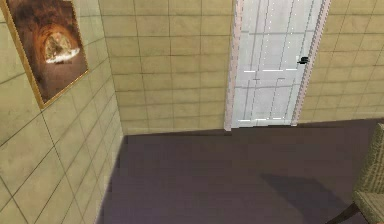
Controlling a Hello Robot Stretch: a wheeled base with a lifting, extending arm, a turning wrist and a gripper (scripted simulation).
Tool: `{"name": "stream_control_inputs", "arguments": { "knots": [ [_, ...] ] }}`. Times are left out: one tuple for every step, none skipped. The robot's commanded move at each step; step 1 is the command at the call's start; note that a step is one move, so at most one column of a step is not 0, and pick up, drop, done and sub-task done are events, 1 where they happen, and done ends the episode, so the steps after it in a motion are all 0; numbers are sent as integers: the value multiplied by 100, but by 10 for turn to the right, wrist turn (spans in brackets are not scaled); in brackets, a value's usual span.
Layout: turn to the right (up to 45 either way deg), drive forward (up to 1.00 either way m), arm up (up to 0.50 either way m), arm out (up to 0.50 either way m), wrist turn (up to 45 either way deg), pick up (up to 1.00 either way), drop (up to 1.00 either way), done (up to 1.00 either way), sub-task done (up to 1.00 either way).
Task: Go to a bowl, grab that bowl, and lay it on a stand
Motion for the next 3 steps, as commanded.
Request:
{"name": "stream_control_inputs", "arguments": {
  "knots": [
    [0,0,0,0,450,0,0,0,0],
    [0,0,0,0,450,0,0,0,0],
    [0,0,0,0,180,0,0,0,0]
  ]
}}
